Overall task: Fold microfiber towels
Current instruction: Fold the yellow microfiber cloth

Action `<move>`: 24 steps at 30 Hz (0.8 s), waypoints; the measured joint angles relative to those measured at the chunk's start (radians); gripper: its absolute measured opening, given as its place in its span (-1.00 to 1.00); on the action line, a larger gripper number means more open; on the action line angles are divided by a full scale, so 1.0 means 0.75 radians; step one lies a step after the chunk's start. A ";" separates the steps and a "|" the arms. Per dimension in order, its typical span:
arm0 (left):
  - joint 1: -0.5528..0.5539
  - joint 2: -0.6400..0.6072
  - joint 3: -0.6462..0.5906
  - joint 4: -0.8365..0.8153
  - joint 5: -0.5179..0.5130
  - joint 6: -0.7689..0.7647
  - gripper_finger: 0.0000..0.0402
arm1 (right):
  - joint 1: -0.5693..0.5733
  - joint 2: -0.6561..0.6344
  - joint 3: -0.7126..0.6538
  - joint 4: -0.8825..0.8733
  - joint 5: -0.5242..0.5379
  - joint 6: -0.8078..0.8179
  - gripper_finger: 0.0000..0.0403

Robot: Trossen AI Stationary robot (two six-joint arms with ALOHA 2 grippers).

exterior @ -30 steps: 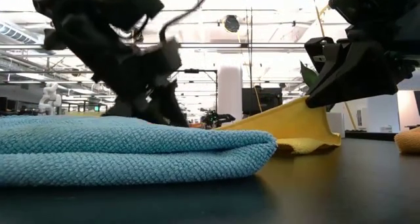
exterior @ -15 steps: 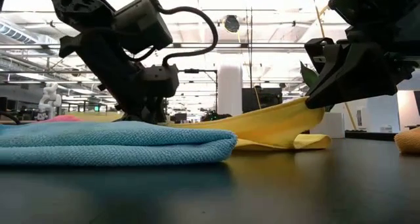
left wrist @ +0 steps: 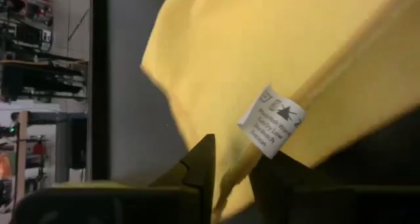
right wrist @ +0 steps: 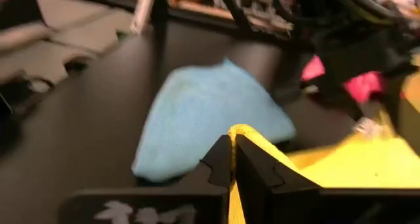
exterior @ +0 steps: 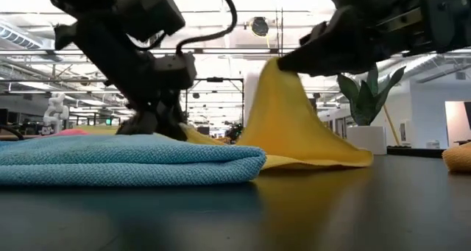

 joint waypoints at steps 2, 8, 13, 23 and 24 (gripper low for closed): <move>-0.001 -0.038 0.000 -0.040 -0.004 -0.020 -0.46 | -0.005 0.040 0.001 0.064 -0.013 -0.001 -0.92; 0.023 -0.097 0.001 -0.210 -0.013 -0.186 -0.31 | 0.008 0.083 -0.001 0.081 -0.013 0.001 -0.69; 0.063 -0.074 -0.022 -0.243 -0.029 -0.251 -0.37 | 0.045 0.001 -0.001 -0.020 -0.013 0.000 -0.46; 0.191 -0.077 -0.065 -0.209 -0.363 -0.355 -0.83 | -0.016 -0.124 0.000 -0.453 0.234 0.252 -0.37; 0.201 -0.077 -0.065 -0.209 -0.363 -0.370 -0.87 | -0.033 -0.113 0.000 -0.485 0.234 0.293 -0.39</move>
